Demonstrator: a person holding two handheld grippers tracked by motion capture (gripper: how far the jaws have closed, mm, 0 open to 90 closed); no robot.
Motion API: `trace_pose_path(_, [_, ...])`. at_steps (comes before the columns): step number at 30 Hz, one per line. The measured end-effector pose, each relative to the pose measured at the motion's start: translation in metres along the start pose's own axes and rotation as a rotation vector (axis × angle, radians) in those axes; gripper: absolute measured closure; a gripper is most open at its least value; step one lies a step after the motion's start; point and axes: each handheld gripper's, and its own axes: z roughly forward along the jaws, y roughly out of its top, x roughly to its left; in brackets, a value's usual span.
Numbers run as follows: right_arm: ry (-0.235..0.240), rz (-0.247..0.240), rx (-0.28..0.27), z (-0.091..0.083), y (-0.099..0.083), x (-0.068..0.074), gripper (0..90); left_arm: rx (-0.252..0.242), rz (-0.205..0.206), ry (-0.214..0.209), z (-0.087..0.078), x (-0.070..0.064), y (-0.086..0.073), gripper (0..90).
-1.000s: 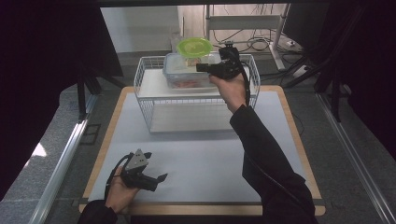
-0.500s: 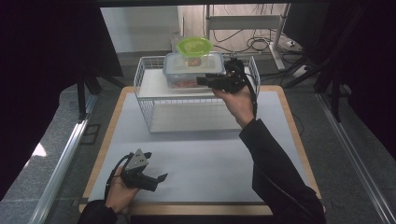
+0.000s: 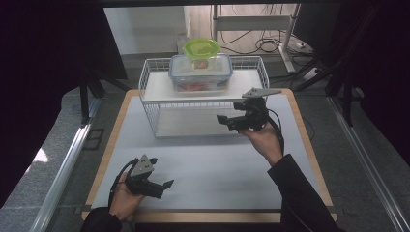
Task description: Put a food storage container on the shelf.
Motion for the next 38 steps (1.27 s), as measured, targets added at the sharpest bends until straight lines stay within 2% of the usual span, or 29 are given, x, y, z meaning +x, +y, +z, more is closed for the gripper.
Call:
trace_pose_path(3, [-0.014,-0.003,0.021,-0.005,-0.017,0.002,8.7,0.004,0.004,-0.001,0.000,0.000,0.000,1.5])
trace_pose_path(4, [-0.014,-0.003,0.021,-0.005,-0.017,0.002,8.7,0.004,0.004,-0.001,0.000,0.000,0.000,1.5])
trace_pose_path(5, [-0.025,-0.004,0.031,-0.009,-0.029,0.002,6.7,0.006,0.007,-0.002,0.000,0.000,0.000,1.5])
trace_pose_path(11, [-0.054,0.001,0.048,-0.018,-0.063,0.003,4.7,0.009,0.006,-0.003,0.001,-0.001,0.000,1.5])
trace_pose_path(17, [-0.067,0.015,0.083,-0.022,-0.093,0.001,1.8,0.009,0.007,-0.004,0.001,-0.001,0.000,1.5])
trace_pose_path(22, [-0.097,0.015,0.108,-0.025,-0.118,0.001,0.0,0.008,0.004,-0.004,0.001,-0.001,0.000,1.5])
trace_pose_path(28, [-0.124,-0.023,0.136,-0.029,-0.143,0.005,0.0,0.015,0.011,-0.002,0.002,-0.002,0.000,1.6])
trace_pose_path(31, [-0.160,-0.045,0.169,-0.030,-0.157,0.006,0.0,0.018,0.011,-0.002,0.002,-0.002,0.000,1.6])
trace_pose_path(35, [-0.171,-0.030,0.244,-0.027,-0.172,0.002,0.0,0.024,0.014,-0.001,0.003,-0.002,0.000,1.6])
trace_pose_path(38, [-0.179,-0.018,0.245,-0.027,-0.173,0.001,0.0,0.022,0.016,0.002,0.004,-0.002,0.000,1.6])
